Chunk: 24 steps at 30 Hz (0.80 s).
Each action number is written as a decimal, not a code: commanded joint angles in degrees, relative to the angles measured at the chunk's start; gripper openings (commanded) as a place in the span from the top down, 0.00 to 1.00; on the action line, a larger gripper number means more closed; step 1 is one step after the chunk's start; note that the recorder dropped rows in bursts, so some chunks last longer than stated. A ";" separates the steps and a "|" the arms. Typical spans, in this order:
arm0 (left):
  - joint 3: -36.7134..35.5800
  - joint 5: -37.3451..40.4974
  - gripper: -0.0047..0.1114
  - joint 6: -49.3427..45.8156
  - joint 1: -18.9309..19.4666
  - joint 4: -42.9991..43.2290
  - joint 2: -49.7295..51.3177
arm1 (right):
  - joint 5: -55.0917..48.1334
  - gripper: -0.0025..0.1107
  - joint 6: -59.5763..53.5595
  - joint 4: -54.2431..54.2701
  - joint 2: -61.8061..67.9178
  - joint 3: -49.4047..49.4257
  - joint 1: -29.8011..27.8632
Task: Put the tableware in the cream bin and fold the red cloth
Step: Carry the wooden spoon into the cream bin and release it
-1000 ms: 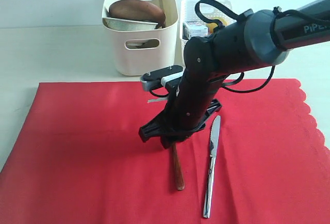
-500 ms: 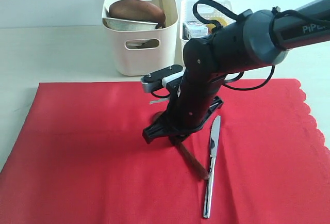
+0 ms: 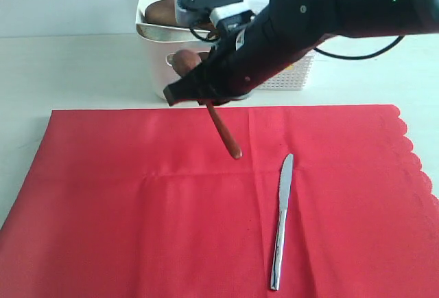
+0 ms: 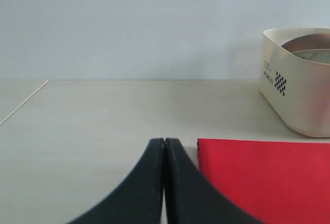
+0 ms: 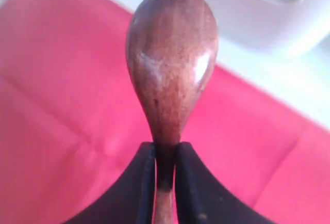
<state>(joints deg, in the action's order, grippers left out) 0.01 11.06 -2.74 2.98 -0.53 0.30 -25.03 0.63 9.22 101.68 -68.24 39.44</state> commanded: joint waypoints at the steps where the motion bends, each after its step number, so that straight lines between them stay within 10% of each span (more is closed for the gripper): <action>1: -0.01 0.02 0.94 -0.05 -0.39 -0.58 -0.30 | 1.92 0.98 -0.63 -2.66 -0.76 -4.54 0.09; 24: -0.01 0.02 0.94 -0.05 -0.39 -0.58 -0.30 | 7.66 0.98 -0.63 -3.68 -0.30 -15.71 -12.87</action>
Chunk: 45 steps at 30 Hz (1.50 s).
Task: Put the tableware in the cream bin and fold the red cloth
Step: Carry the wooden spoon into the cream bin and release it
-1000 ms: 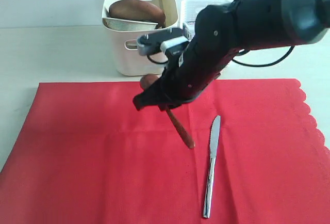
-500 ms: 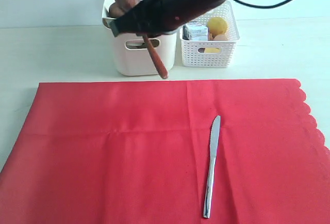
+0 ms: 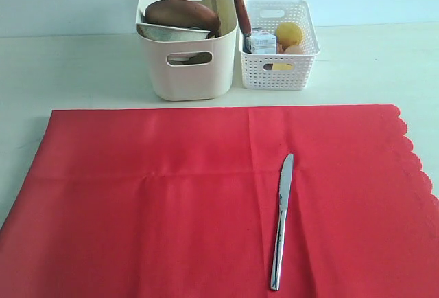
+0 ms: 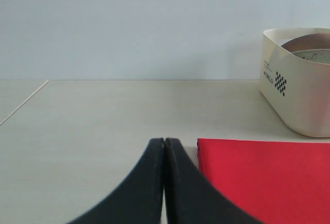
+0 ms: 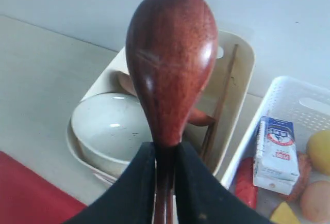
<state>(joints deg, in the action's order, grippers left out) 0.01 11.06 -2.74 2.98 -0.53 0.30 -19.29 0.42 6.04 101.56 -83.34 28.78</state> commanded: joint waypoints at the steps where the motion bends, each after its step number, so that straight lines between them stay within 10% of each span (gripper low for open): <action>1: -0.01 0.02 0.94 -0.05 -0.39 -0.58 -0.30 | 2.20 0.98 -0.42 -0.49 0.23 -0.62 -2.67; 36: -0.01 0.02 0.94 -0.05 -0.39 -0.58 -0.30 | 9.75 0.98 -0.42 -0.51 22.07 -21.85 -3.46; 45: -0.01 0.02 0.94 -0.05 -0.39 -0.58 -0.30 | 12.14 0.61 -0.42 -0.64 22.10 -21.85 -3.46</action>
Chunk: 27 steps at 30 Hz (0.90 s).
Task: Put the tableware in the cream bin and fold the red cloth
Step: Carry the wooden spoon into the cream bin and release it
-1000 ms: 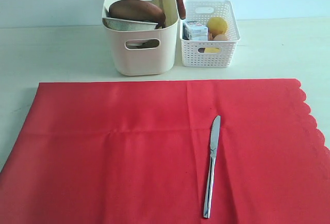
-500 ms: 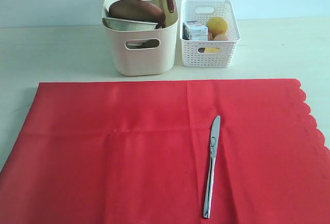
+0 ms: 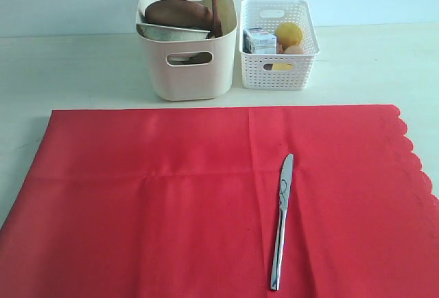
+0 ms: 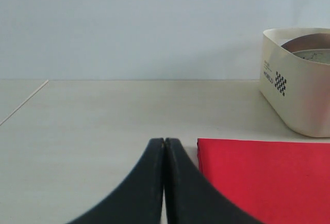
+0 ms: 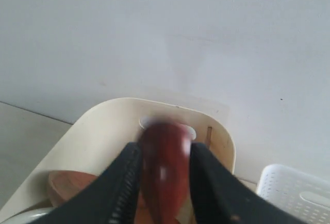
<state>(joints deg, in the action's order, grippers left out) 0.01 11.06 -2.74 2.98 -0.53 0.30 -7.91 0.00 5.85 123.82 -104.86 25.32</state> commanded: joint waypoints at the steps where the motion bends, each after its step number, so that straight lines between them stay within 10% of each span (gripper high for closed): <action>1: -0.01 0.02 0.94 -0.05 -0.39 -0.58 -0.30 | 0.75 0.60 0.00 -0.45 -0.16 -0.33 -0.01; 27: -0.01 0.02 0.94 -0.05 -0.39 -0.58 -0.30 | -32.50 0.75 4.26 -5.85 -8.83 0.56 -0.01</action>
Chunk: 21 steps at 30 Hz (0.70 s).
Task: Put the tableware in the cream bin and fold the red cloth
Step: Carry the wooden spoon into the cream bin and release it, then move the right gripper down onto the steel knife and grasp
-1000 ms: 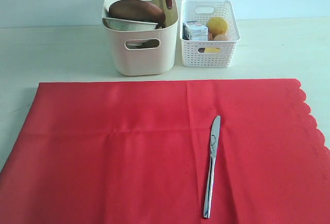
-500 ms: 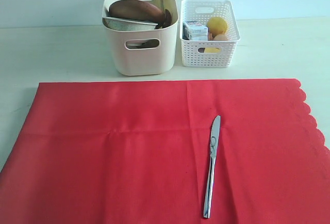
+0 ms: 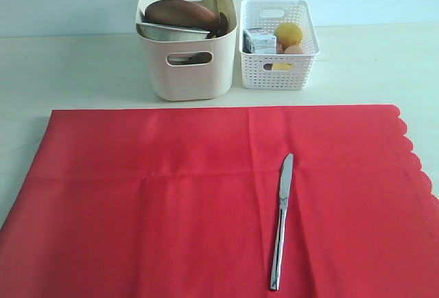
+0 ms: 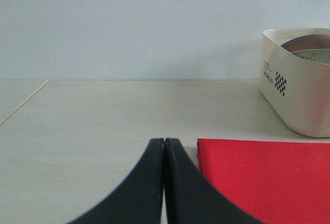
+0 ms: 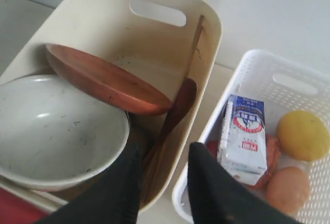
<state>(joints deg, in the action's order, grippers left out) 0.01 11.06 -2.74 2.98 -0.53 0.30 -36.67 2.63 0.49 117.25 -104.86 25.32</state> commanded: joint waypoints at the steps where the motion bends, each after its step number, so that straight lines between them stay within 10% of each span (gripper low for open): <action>1: -0.01 0.02 0.94 -0.05 -0.39 -0.58 -0.30 | -4.02 0.77 1.62 -0.49 -2.93 1.20 -0.01; 9: -0.01 0.02 0.94 -0.05 -0.39 -0.58 -0.30 | -1.29 0.98 5.50 -0.49 -9.79 13.62 -0.01; 21: -0.01 0.02 0.94 -0.05 -0.39 -0.58 -0.30 | 4.49 0.98 9.59 0.01 -21.66 33.04 -0.01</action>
<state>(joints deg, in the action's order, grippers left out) 0.01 11.06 -2.74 2.98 -0.53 0.30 -33.64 10.82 0.43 98.14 -75.08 25.32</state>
